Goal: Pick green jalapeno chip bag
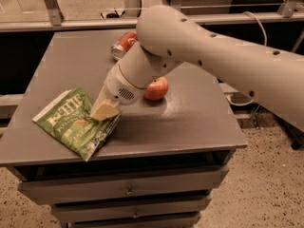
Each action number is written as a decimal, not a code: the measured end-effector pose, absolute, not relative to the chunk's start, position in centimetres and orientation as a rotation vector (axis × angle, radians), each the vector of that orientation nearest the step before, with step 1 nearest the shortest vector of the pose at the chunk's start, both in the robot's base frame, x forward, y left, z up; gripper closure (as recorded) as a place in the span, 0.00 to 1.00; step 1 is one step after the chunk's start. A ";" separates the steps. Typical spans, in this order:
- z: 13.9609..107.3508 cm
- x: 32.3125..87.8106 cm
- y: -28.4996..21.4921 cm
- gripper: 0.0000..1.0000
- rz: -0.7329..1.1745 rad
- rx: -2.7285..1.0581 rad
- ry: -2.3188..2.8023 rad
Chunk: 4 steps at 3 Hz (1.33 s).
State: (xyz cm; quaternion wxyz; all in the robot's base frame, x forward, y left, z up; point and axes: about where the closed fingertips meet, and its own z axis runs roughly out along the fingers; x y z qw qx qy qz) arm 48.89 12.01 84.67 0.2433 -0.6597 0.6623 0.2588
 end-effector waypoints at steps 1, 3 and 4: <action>86.1 49.5 11.9 1.00 0.689 -1.783 1.793; 93.9 53.1 11.8 1.00 0.607 -1.706 1.692; 101.6 56.4 10.2 1.00 0.517 -1.612 1.600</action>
Offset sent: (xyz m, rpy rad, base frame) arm 0.0418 -0.0049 0.0870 0.0772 -0.1394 -0.0565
